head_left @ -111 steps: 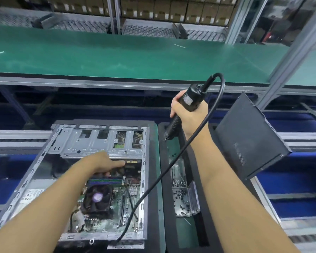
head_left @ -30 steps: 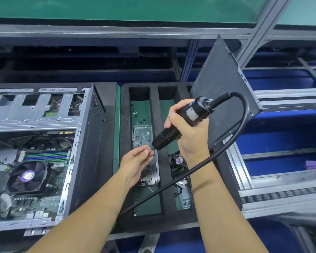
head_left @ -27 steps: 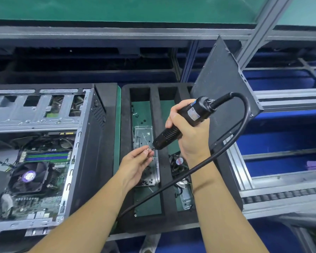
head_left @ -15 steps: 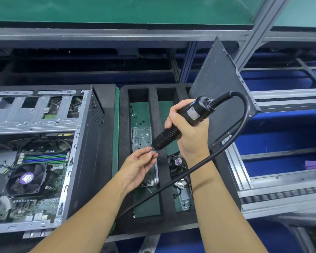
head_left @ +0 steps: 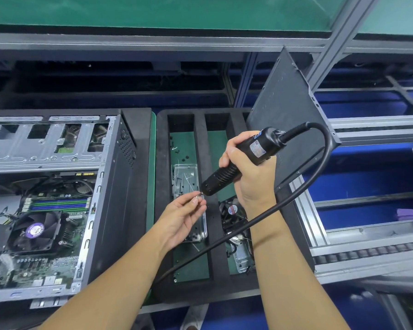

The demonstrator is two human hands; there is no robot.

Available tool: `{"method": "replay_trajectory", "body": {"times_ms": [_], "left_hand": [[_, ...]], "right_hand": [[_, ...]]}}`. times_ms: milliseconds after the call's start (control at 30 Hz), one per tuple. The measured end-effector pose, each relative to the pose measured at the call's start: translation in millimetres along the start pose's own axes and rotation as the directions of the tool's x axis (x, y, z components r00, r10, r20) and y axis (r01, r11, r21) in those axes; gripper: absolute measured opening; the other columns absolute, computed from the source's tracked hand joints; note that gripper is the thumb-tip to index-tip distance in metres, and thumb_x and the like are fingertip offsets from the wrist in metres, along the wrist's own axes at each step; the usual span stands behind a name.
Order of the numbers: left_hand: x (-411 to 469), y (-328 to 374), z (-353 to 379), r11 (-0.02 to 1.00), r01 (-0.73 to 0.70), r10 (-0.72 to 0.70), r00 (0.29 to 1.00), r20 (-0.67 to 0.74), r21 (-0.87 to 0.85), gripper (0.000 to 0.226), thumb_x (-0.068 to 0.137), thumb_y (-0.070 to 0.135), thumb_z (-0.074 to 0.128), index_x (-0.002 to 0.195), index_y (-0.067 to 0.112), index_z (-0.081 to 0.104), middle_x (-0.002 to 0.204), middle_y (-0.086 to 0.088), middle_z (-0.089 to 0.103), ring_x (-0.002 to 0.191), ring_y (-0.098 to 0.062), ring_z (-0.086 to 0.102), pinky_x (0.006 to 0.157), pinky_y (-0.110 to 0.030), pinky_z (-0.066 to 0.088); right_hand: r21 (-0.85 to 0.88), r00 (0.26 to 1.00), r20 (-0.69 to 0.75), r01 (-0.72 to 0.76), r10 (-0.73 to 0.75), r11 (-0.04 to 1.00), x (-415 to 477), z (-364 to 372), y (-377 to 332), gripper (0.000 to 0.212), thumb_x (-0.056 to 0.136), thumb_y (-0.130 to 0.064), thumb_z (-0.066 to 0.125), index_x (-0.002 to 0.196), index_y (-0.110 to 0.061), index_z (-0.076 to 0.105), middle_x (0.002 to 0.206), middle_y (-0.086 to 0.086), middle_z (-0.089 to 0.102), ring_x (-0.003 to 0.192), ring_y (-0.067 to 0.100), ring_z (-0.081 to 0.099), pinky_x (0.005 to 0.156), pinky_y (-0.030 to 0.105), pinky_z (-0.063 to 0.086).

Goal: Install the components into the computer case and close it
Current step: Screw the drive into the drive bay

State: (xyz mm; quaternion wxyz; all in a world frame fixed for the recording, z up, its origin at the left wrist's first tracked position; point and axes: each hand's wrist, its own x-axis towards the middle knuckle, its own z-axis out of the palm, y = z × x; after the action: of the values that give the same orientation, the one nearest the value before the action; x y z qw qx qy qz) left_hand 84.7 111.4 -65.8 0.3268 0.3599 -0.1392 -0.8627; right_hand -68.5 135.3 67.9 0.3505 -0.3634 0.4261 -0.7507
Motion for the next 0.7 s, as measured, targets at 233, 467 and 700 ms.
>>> {"method": "replay_trajectory", "body": {"times_ms": [233, 467, 700], "left_hand": [[2.5, -1.0, -0.5, 0.999, 0.041, -0.041, 0.999, 0.013, 0.021, 0.027, 0.085, 0.002, 0.065, 0.111, -0.005, 0.065, 0.084, -0.012, 0.067, 0.080, -0.018, 0.070, 0.076, -0.027, 0.059], [-0.1, 2.1, 3.9, 0.981, 0.116, -0.114, 0.993, 0.020, -0.158, 0.035, 0.082, 0.001, 0.064, 0.116, -0.007, 0.062, 0.084, -0.012, 0.068, 0.081, -0.018, 0.070, 0.072, -0.026, 0.059], [-5.5, 0.8, 16.7, 0.898, 0.168, -0.167, 0.985, 0.036, -0.407, 0.020, 0.082, 0.003, 0.066, 0.100, -0.006, 0.064, 0.085, -0.014, 0.066, 0.078, -0.019, 0.070, 0.067, -0.026, 0.060]], "right_hand": [[-0.035, 0.998, 0.062, 0.001, 0.001, 0.999, -1.2, 1.3, -2.5, 0.026, 0.081, -0.003, 0.064, 0.084, -0.029, 0.067, 0.070, 0.001, 0.062, 0.060, 0.028, 0.055, 0.064, 0.038, 0.051], [0.026, 1.000, 0.026, -0.008, 0.007, 1.000, 0.0, 0.5, -0.7, 0.022, 0.079, -0.001, 0.064, 0.086, -0.022, 0.065, 0.071, 0.005, 0.061, 0.060, 0.029, 0.053, 0.067, 0.041, 0.049], [0.101, 0.998, -0.059, -0.027, 0.033, 0.995, 1.3, -0.9, -1.1, 0.021, 0.081, 0.012, 0.056, 0.090, -0.007, 0.055, 0.076, 0.009, 0.059, 0.058, 0.027, 0.053, 0.066, 0.040, 0.048]]}}
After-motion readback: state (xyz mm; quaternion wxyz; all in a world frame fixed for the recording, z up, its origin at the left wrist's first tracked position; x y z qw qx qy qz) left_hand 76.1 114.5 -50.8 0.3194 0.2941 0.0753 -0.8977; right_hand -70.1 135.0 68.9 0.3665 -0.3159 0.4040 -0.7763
